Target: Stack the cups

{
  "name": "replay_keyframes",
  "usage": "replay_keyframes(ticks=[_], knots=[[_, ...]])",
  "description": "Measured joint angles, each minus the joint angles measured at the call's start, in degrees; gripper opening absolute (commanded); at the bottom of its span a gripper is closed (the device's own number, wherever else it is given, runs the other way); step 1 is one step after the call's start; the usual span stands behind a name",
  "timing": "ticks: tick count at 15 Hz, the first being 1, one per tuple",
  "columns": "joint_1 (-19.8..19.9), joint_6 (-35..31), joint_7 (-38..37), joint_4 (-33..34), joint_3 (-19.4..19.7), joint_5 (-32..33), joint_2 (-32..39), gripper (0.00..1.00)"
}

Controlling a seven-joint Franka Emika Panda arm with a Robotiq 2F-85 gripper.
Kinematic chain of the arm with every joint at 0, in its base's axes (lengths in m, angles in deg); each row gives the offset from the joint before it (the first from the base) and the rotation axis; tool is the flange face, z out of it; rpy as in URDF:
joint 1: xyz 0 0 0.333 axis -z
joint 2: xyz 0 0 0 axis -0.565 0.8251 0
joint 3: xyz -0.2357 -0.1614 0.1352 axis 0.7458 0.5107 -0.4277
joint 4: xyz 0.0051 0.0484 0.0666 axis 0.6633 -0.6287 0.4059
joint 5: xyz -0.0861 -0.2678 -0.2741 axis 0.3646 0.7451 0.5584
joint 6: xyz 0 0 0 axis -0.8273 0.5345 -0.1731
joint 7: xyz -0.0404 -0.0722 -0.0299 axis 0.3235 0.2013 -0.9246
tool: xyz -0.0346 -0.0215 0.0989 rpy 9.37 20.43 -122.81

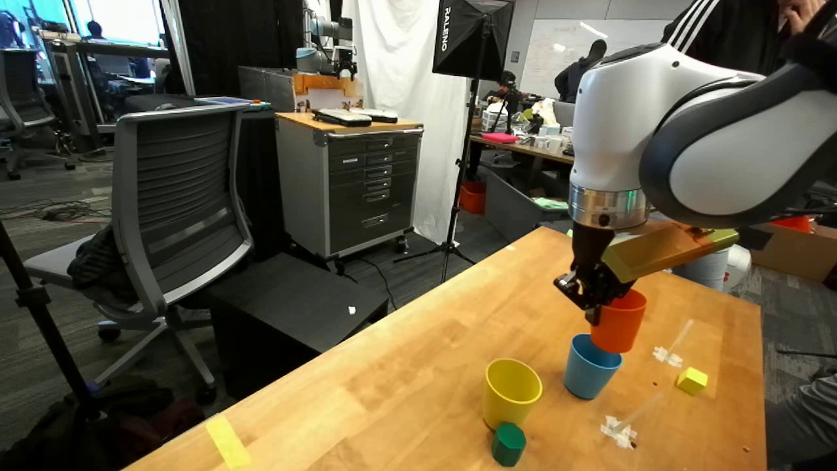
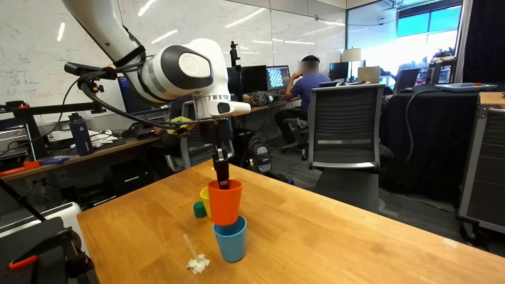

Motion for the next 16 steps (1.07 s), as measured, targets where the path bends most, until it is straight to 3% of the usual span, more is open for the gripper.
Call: replay_keyframes(ticks=[16], knots=[[0.0,-5.2,0.0,1.6,0.4,2.0,5.4,0.01]])
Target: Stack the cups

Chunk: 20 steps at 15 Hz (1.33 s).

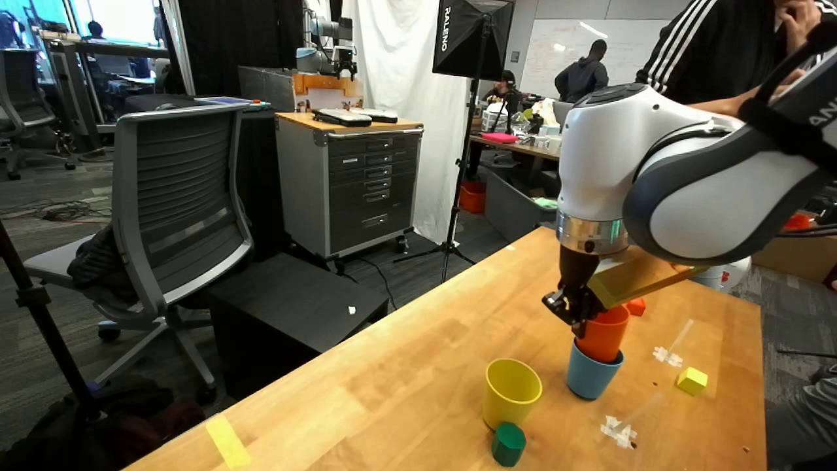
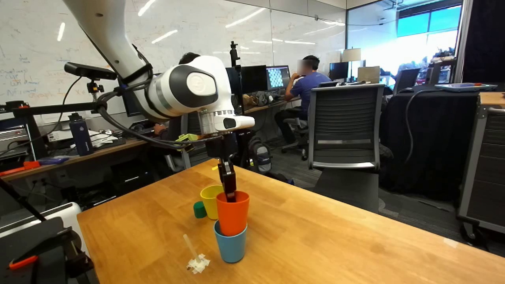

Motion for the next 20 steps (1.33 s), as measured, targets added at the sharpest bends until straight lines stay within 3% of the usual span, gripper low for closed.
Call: replay_keyframes(ticks=[3,4,6,14,20], knots=[[-0.1,-0.5,0.0,0.3,0.0,0.0,0.4,0.01],[-0.1,-0.5,0.0,0.4,0.0,0.0,0.5,0.24],[-0.2,-0.6,0.0,0.5,0.0,0.0,0.7,0.36],[-1.3,-0.9,0.0,0.7,0.7,0.4,0.7,0.98],[-1.4,-0.9,0.0,0.7,0.8,0.4,0.4,1.00]])
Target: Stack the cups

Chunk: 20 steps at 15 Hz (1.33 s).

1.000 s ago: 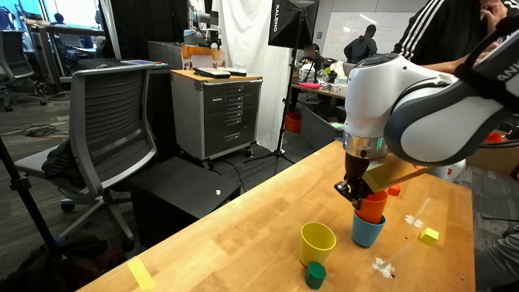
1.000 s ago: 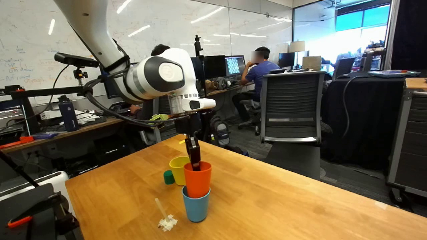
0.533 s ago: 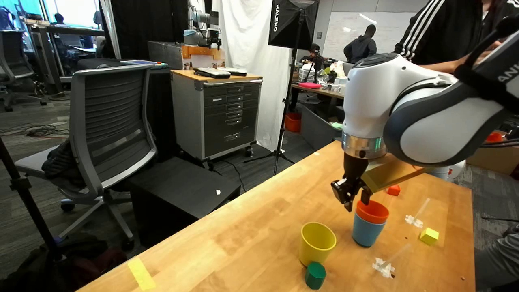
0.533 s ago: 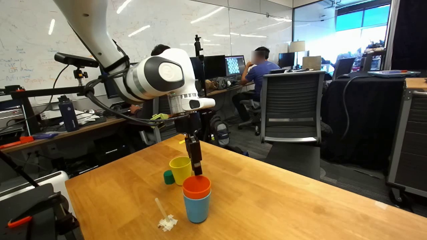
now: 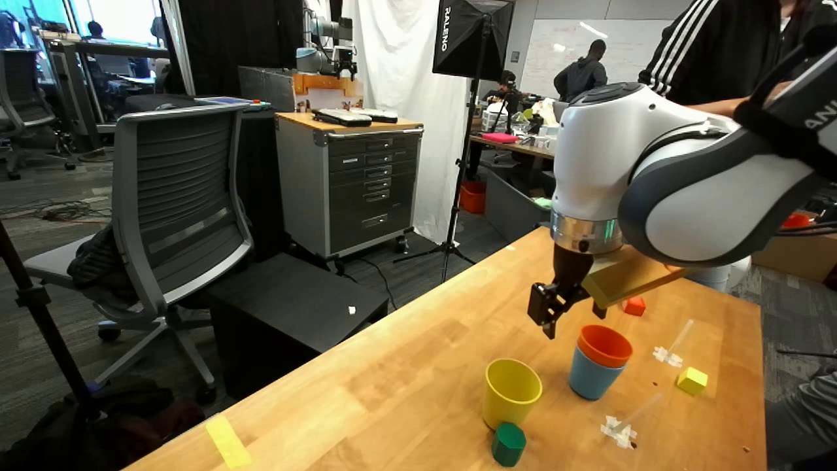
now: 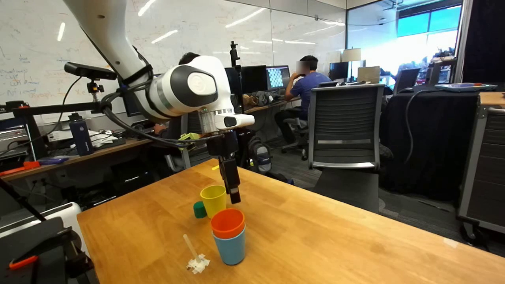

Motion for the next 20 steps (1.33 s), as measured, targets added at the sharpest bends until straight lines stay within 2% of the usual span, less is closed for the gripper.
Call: replay_keyframes(ticks=[10,20], knots=[[-2.7,0.4,0.0,-0.4,-0.1,0.9,-4.7,1.00],[-5.6,0.5,-0.7,-1.7,-0.4,7.6,-4.8,1.00]])
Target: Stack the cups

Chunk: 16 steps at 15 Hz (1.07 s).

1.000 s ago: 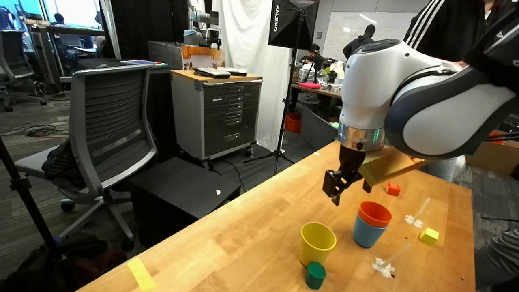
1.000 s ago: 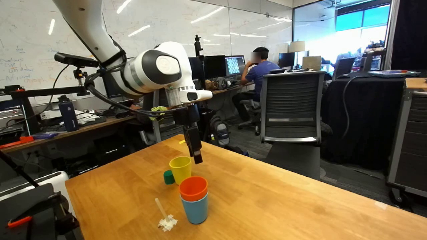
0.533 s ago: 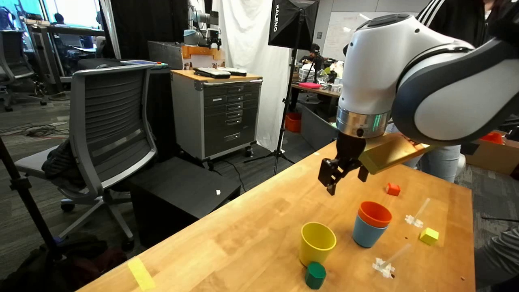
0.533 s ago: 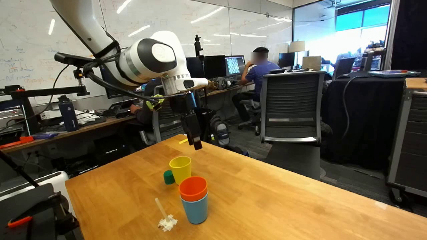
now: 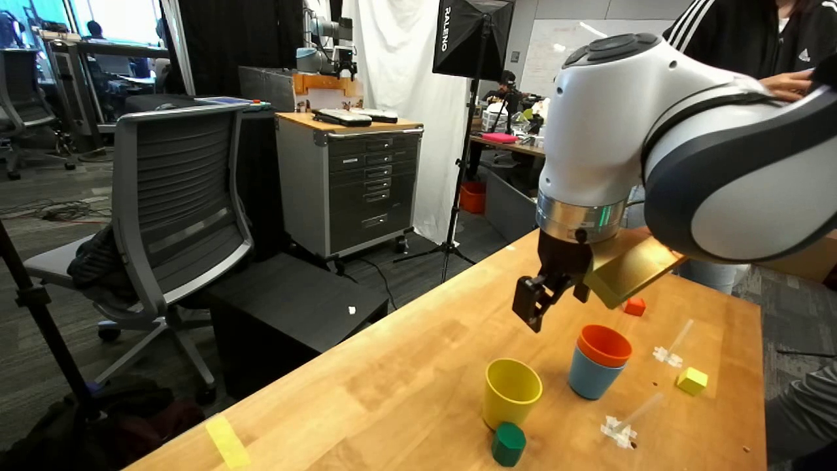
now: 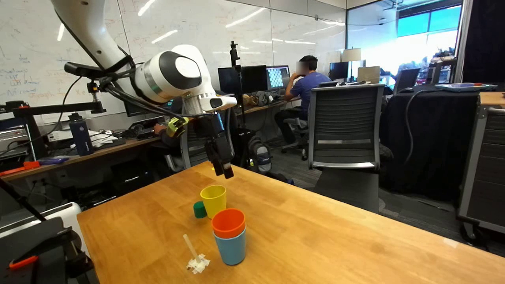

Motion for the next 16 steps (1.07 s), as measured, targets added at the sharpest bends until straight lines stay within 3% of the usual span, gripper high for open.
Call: replay_keyframes(ticks=[11,16], knots=[[-3.4,0.1,-3.6,-0.9,-1.0,7.3,4.8,1.00],[-2.3,2.0,4.6,-0.8,-4.7,3.2,5.3,1.00]])
